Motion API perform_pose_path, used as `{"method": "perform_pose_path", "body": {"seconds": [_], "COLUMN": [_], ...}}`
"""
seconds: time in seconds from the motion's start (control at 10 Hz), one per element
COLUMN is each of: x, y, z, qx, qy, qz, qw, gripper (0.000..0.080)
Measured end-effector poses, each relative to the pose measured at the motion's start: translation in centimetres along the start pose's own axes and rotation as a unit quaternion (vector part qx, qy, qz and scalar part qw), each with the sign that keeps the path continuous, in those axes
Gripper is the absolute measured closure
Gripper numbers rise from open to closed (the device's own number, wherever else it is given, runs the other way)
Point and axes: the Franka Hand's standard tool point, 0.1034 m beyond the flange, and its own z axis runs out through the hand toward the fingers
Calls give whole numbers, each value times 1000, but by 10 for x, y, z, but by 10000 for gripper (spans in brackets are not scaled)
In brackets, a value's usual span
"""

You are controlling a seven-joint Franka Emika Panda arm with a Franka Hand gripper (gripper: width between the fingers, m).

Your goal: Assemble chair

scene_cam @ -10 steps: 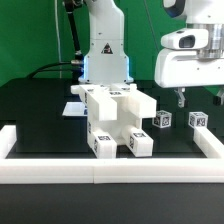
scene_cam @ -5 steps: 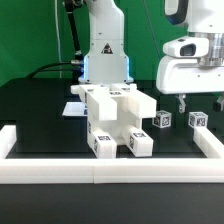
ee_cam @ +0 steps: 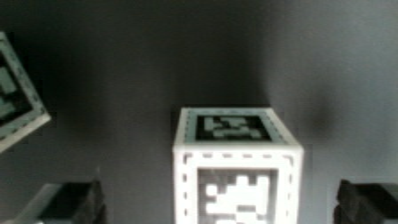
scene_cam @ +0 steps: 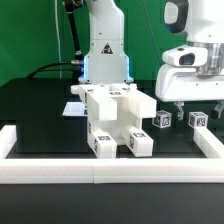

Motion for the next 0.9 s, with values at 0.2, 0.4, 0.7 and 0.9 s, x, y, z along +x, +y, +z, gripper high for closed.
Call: {"method": "perform_pose_path", "body": {"seconds": [0.2, 0.4, 0.7, 0.9], "x": [-2, -2, -2, 2], "y": [0, 0, 2, 5], "z": [3, 4, 4, 1], "qx": [-1, -2, -2, -2], "qy": [-1, -2, -2, 0], "qz": [-1, -1, 1, 3], "qw": [1000, 1000, 1000, 1000], "gripper": [150, 395, 519, 519]}}
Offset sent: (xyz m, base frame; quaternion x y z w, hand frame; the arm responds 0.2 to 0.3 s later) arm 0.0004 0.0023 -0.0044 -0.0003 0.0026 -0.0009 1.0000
